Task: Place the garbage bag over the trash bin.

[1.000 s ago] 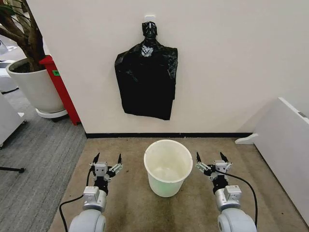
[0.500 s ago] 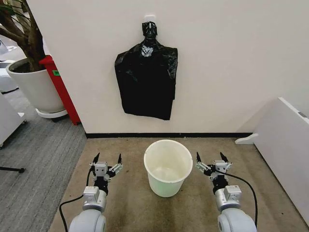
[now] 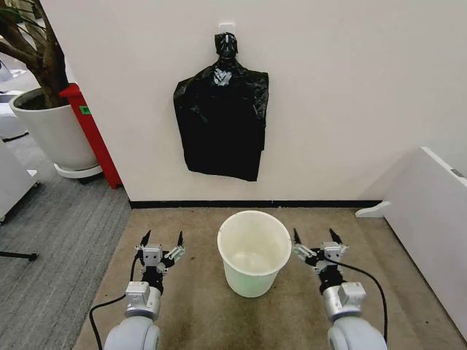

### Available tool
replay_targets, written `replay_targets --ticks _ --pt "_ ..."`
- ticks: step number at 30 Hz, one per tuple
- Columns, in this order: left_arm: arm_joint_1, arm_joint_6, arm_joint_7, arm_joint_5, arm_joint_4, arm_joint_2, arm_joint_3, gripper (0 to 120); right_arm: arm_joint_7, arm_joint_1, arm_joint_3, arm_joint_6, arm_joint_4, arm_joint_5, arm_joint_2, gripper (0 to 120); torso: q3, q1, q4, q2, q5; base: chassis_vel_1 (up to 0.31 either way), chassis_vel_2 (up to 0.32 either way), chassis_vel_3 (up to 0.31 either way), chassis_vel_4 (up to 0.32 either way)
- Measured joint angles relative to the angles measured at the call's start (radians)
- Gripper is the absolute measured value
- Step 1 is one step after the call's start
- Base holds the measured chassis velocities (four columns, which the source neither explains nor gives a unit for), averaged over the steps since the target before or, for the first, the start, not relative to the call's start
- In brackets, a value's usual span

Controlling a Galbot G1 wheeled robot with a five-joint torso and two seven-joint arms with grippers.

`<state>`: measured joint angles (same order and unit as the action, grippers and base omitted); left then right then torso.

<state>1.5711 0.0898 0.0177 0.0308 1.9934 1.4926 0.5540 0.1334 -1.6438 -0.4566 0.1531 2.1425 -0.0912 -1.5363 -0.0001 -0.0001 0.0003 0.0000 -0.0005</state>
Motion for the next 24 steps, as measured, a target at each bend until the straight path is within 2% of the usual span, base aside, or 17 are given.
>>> replay_targets --ticks 2,8,10,12,15,20,24 --pt "0.006 0.026 0.007 0.01 -0.002 -0.003 0.002 95 0.003 0.0 0.0 0.002 0.0 -0.003 0.001 100 0.0 0.0 -0.0003 0.0 0.0002 0.0 0.0 0.0 0.0" --pt "0.055 0.235 0.055 0.084 -0.017 -0.021 0.013 96 0.027 0.018 -0.016 -0.002 0.01 -0.019 0.026 100 0.0 0.0 -0.0003 0.0 0.0003 0.0 0.0 0.0 0.0" --pt "0.059 0.253 0.059 0.09 -0.019 -0.022 0.014 96 0.028 0.023 -0.019 -0.001 0.008 -0.02 0.029 100 0.0 0.0 -0.0003 0.0 0.0003 0.0 0.0 0.0 0.0" --pt "0.069 0.311 0.07 0.127 -0.022 -0.037 0.014 96 0.029 0.042 -0.026 0.004 -0.005 -0.022 0.042 100 0.0 0.0 0.0002 0.0 0.0003 0.0 0.0 0.0 0.0" --pt "0.065 0.334 0.064 0.185 -0.022 -0.083 0.007 96 0.014 0.073 -0.023 0.004 -0.023 -0.033 0.063 100 0.0 0.0 -0.0004 0.0 0.0004 0.0 0.0 0.0 0.0" --pt "0.058 0.362 0.06 0.253 -0.03 -0.125 -0.002 96 -0.051 0.156 0.006 -0.019 -0.051 -0.094 0.105 100 0.0 0.0 -0.0003 0.0 0.0005 0.0 0.0 0.0 0.0" --pt "0.056 0.376 0.063 0.273 -0.031 -0.134 -0.004 96 -0.094 0.219 0.035 -0.034 -0.072 -0.158 0.151 100 0.0 0.0 -0.0003 0.0 0.0006 0.0 0.0 0.0 0.0"
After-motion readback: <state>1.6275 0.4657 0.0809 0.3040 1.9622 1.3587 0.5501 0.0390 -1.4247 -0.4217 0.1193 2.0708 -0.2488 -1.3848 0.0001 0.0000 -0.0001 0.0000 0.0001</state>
